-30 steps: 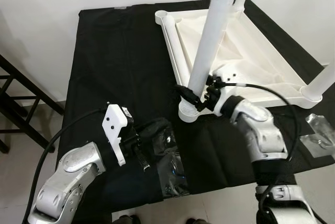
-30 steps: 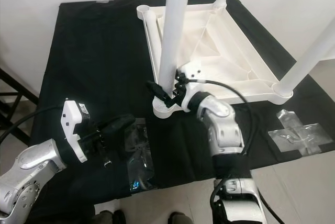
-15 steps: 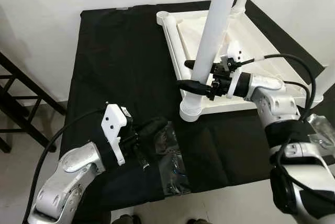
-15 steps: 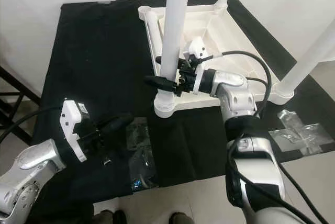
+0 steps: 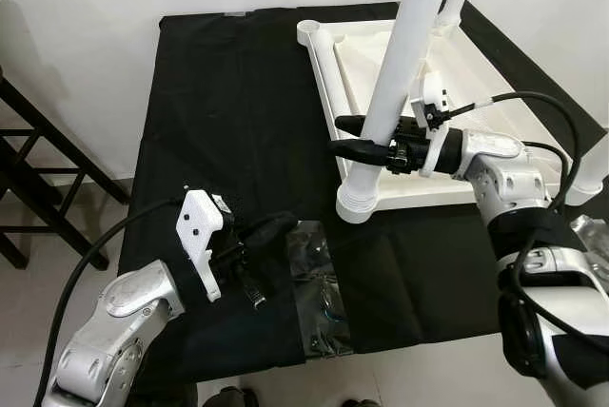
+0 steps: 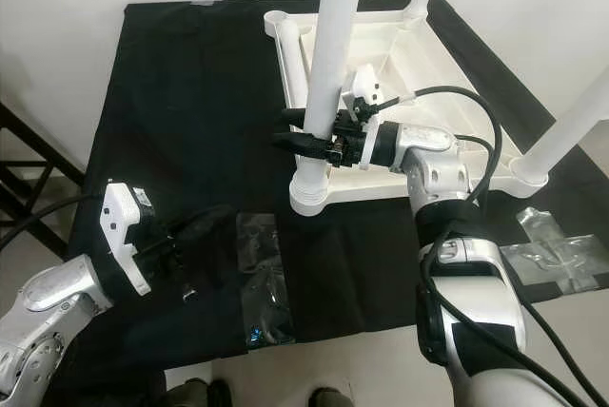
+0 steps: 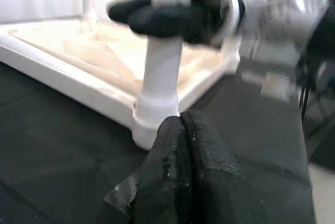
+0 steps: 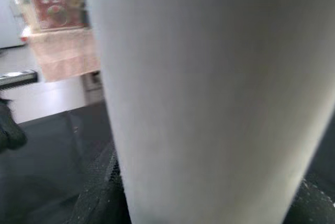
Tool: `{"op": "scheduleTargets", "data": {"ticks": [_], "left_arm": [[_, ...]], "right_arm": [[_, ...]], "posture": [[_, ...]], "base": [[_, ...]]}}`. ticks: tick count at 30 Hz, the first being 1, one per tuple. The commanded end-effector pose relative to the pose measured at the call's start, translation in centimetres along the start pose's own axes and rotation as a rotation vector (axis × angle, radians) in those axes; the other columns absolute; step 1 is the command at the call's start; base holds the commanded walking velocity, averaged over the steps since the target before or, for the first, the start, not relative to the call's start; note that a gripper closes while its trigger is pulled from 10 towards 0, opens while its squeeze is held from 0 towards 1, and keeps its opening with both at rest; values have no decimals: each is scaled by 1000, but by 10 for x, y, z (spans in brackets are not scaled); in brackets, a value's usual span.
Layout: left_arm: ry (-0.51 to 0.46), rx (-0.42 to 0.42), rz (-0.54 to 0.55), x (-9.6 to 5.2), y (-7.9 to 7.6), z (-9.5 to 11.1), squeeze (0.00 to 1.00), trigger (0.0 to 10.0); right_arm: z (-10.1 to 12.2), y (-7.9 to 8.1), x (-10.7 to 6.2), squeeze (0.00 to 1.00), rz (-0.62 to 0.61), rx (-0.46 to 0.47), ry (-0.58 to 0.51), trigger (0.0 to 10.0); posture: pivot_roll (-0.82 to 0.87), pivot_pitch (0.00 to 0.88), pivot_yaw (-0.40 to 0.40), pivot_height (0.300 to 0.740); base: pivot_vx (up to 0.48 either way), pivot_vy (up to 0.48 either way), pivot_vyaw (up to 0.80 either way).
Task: Building children table
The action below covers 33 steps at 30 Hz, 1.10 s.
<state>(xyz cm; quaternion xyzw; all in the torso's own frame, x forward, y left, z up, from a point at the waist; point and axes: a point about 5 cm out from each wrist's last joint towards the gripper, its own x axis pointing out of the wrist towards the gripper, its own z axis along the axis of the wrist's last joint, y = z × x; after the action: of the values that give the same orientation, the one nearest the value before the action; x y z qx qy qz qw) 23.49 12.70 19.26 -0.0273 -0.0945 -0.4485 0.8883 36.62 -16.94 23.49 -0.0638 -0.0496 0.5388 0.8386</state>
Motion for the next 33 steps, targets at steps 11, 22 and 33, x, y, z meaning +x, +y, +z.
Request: {"op": "scheduleTargets", "data": {"ticks": [11, 22, 33], "left_arm": [[2, -83, 39, -6, -1, -14, 0, 10000], [14, -91, 34, -2, -5, -22, 0, 10000], [2, -80, 31, 1, -3, -19, 0, 10000]], "right_arm": [[-83, 72, 37, 0, -767, 234, 218, 0], [-53, 27, 36, 1000, -695, 107, 150, 10000], [-4, 18, 25, 0, -308, -25, 13, 10000]], "posture": [[42, 173, -12, 740], [52, 154, -27, 740], [54, 153, -26, 740]], "base": [[0, 0, 0], [0, 0, 0], [0, 0, 0]]}}
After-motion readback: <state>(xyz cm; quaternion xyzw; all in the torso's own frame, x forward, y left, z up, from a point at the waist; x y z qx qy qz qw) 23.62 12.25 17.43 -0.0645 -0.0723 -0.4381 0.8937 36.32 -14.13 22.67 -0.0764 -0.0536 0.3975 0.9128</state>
